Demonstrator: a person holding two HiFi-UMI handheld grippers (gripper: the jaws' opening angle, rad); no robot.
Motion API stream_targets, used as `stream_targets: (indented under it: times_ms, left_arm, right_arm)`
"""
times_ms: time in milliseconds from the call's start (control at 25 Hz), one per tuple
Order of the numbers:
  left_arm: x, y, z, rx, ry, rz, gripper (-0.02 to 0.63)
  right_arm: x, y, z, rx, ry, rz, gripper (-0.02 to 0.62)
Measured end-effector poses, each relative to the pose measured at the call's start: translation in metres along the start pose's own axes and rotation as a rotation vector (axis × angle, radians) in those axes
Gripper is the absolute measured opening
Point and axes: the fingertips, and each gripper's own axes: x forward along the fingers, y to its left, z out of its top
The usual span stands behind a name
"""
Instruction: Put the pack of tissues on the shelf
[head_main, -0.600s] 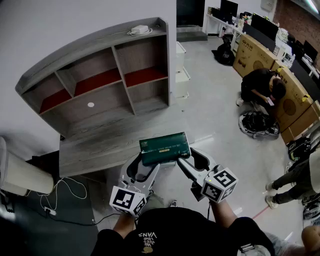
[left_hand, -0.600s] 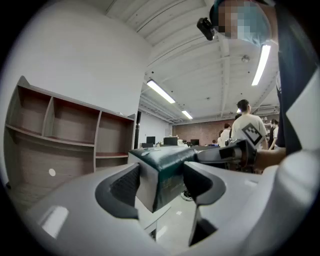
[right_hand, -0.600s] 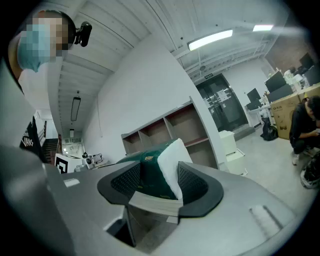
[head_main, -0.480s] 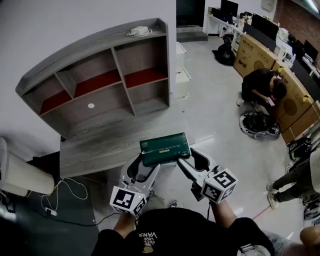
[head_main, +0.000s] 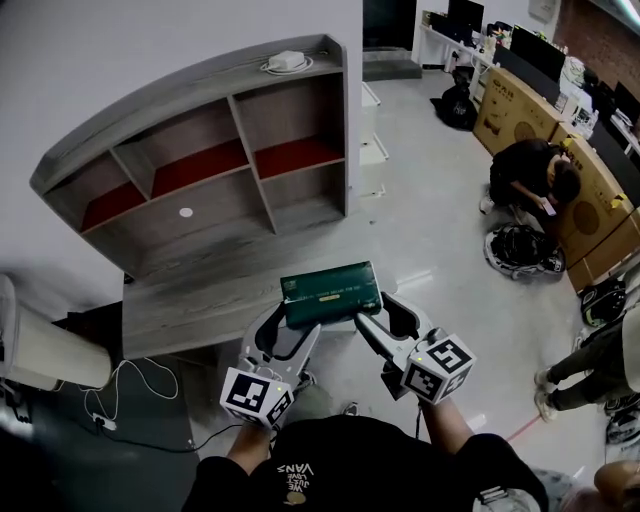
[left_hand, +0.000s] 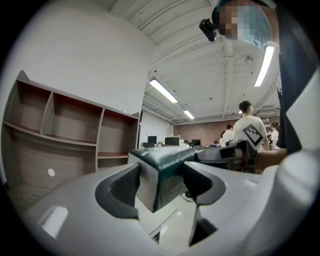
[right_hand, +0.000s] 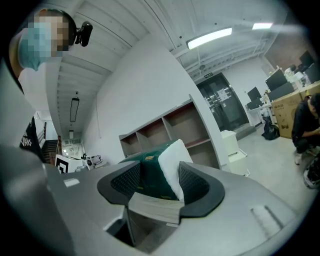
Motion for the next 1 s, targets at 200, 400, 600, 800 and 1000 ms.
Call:
stream_targets:
  times_ms: [200, 400, 600, 800, 1000]
  left_arm:
    - [0.014, 0.032, 0.005, -0.001, 0.0, 0.001, 0.304]
    - [0.028, 0.068, 0.009, -0.004, -0.002, -0.009, 0.304]
    - [0.045, 0.104, 0.013, -0.015, -0.006, -0.043, 0.304]
    - [0.061, 0.137, 0.016, 0.002, -0.009, -0.088, 0.304]
    - [0.072, 0.163, 0.019, 0.028, -0.013, -0.13, 0.304]
  right_arm:
    - [0.033, -0.007, 0.005, 0.0, 0.001, -0.007, 0.236]
    - [0.071, -0.012, 0.012, 0.002, -0.006, -0.02, 0.236]
    - [0.107, -0.016, 0.021, 0.01, -0.034, -0.044, 0.236]
    - [0.137, -0.024, 0.022, -0.005, -0.045, -0.094, 0.236]
    - [0.161, -0.028, 0.024, -0.012, -0.065, -0.135, 0.236]
